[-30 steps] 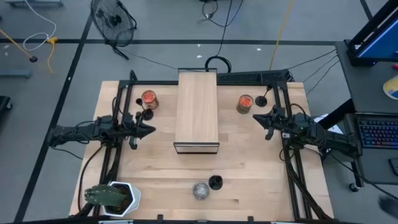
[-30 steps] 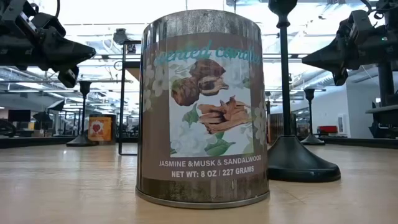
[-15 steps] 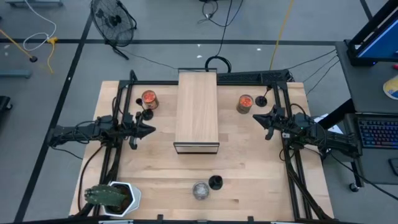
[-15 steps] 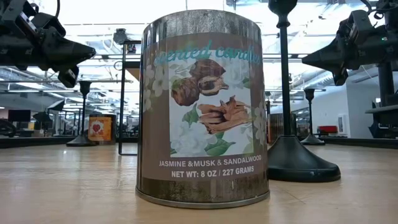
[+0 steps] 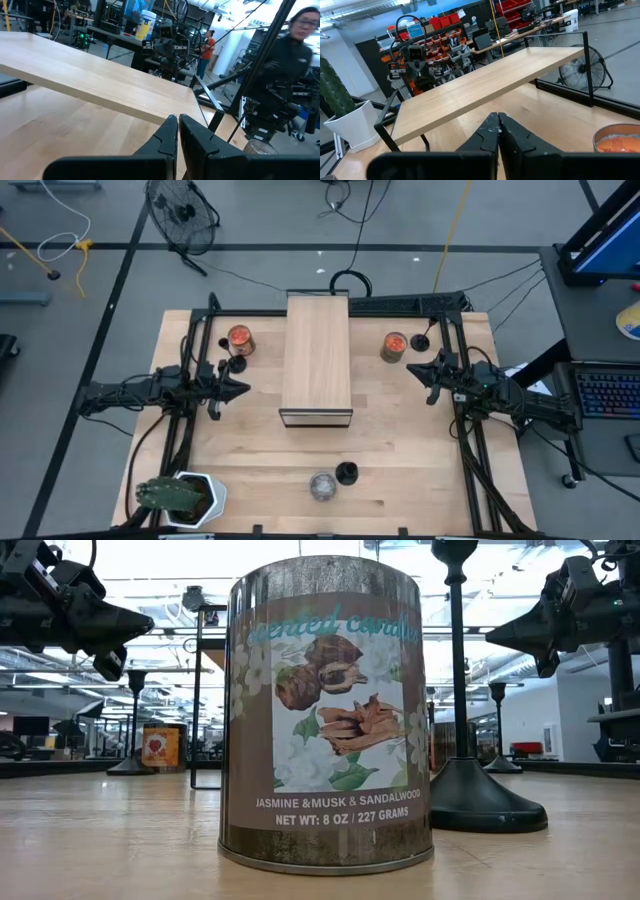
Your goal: Pick & Place candle stick holders
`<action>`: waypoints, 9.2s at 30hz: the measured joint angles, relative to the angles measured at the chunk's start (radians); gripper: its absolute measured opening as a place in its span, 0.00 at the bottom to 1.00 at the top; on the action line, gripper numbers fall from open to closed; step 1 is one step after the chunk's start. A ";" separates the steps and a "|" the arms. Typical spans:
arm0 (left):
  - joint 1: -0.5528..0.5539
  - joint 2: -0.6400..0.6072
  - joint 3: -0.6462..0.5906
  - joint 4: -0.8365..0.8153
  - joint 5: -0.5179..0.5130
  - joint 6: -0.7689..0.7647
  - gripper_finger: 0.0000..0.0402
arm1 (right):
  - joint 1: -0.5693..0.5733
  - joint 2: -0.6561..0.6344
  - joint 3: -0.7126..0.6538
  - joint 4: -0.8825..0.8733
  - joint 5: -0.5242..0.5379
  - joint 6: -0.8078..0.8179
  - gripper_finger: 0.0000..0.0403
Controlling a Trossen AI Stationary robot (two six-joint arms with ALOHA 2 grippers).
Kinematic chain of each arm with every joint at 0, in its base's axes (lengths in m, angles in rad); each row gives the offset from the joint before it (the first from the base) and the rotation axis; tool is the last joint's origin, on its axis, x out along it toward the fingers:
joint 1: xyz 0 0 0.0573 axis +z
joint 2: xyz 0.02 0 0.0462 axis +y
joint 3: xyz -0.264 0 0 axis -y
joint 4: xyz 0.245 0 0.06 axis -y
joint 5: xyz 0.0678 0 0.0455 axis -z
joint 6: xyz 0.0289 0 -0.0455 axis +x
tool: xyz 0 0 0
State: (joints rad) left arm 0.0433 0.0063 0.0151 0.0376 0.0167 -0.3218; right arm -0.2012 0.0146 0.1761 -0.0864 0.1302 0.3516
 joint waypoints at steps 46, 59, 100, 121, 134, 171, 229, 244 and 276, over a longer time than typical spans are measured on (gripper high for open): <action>0.000 0.000 0.000 0.000 0.000 0.000 0.05 | 0.000 0.000 0.000 0.000 0.000 0.000 0.00; 0.001 0.000 0.000 0.106 -0.096 -0.165 0.05 | 0.000 0.000 0.000 0.000 0.000 0.000 0.00; 0.111 0.945 1.193 -1.337 -0.447 -0.884 0.05 | 0.000 0.000 0.000 0.001 0.001 0.000 0.00; 0.449 1.127 1.272 -1.510 -0.277 -0.761 0.05 | 0.000 0.000 0.000 0.001 0.004 -0.001 0.00; 0.504 1.133 1.271 -1.478 -0.220 -0.670 0.21 | 0.000 0.000 0.000 0.004 0.005 -0.001 0.00; 0.660 1.284 1.271 -1.538 -0.229 -0.569 0.42 | 0.000 0.000 0.000 0.007 0.004 -0.001 0.00; 0.710 1.194 1.083 -1.340 -0.063 -0.526 0.03 | 0.000 0.000 0.000 0.006 0.004 -0.001 0.00; 0.689 1.019 1.091 -1.391 0.321 -0.543 0.03 | 0.000 0.000 0.000 0.006 0.004 -0.035 0.00; 0.565 1.526 1.996 -1.371 0.128 -0.411 0.03 | 0.000 0.000 0.000 0.007 0.005 -0.181 0.00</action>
State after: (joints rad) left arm 0.6080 1.5319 2.0112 -1.3337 0.1444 -0.7328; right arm -0.2012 0.0143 0.1759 -0.0792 0.1347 0.1703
